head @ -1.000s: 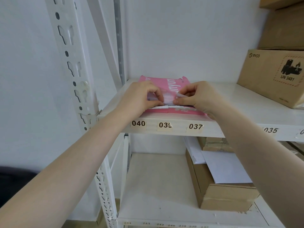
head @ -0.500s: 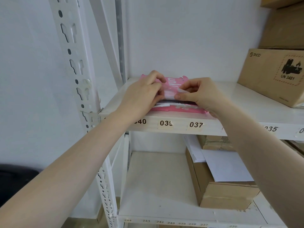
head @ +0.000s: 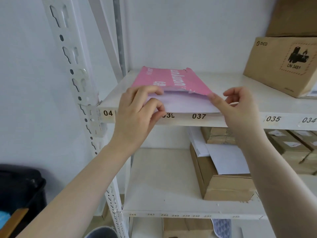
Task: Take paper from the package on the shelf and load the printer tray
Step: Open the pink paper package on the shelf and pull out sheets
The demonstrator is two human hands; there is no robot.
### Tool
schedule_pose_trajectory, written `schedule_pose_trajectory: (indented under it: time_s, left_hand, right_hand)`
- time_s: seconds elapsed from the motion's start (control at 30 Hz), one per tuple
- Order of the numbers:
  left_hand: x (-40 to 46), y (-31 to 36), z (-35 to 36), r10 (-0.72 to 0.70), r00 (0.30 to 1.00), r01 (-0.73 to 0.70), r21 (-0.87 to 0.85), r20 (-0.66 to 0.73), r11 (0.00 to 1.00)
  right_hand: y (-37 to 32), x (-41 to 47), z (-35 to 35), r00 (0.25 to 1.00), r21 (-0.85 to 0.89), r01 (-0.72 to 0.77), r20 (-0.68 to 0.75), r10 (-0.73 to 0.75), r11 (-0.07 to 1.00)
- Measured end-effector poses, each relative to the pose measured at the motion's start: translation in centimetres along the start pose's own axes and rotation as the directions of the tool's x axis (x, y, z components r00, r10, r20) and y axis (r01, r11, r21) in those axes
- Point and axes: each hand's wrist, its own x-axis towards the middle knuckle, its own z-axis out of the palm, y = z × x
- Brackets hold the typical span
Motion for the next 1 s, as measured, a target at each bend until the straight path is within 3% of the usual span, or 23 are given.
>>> schedule_pose_trajectory:
  time_s: [0.17, 0.33, 0.53, 0.6, 0.67, 0.73, 0.77, 0.83, 0.9, 1.0]
  left_hand:
    - [-3.1, 1.6, -1.0, -0.042, 0.999, 0.042, -0.037, -0.012, 0.998]
    - [-5.5, 2.2, -1.4, -0.098, 0.991, 0.107, -0.102, 0.088, 0.989]
    - [-6.5, 2.1, -1.9, -0.137, 0.977, 0.165, -0.165, 0.165, 0.972]
    - [-6.5, 1.9, -2.4, -0.226, 0.954, 0.266, -0.206, 0.196, 0.942]
    - [-6.2, 1.5, -3.1, -0.447, 0.877, 0.480, -0.292, 0.176, 0.827]
    - [-5.6, 0.5, -3.7, -0.711, 0.677, 0.720, -0.377, 0.192, 0.583]
    - [-5.2, -0.1, -3.9, -0.779, 0.559, 0.807, -0.404, 0.285, 0.432]
    - [-4.7, -1.4, -3.9, -0.702, 0.393, 0.896, -0.420, 0.594, 0.145]
    - [-4.4, -1.7, -3.8, -0.534, 0.312, 0.913, -0.403, 0.786, -0.060]
    - [-4.3, -1.5, -3.1, -0.455, 0.300, 0.908, -0.397, 0.838, -0.134]
  right_hand:
    - [0.6, -1.8, -0.7, 0.992, -0.002, -0.107, 0.064, 0.107, 0.994]
    - [1.0, -2.5, -1.2, 0.913, 0.114, -0.355, 0.257, 0.318, 0.928]
    - [1.5, -2.4, -1.0, 0.913, 0.177, -0.345, 0.290, 0.286, 0.922]
    - [1.8, -2.6, -0.8, 0.916, 0.198, -0.341, 0.291, 0.278, 0.919]
    - [2.1, -2.8, -1.1, 0.906, 0.214, -0.360, 0.310, 0.287, 0.908]
    - [2.5, -3.0, -1.5, 0.891, 0.217, -0.389, 0.336, 0.305, 0.895]
    - [2.8, -3.1, -1.8, 0.883, 0.210, -0.396, 0.353, 0.308, 0.894]
    - [3.4, -3.5, -2.3, 0.868, 0.192, -0.394, 0.398, 0.296, 0.899]
    - [3.8, -3.8, -2.7, 0.849, 0.188, -0.397, 0.447, 0.282, 0.898]
    - [3.9, -4.1, -2.9, 0.779, 0.164, -0.433, 0.562, 0.277, 0.886]
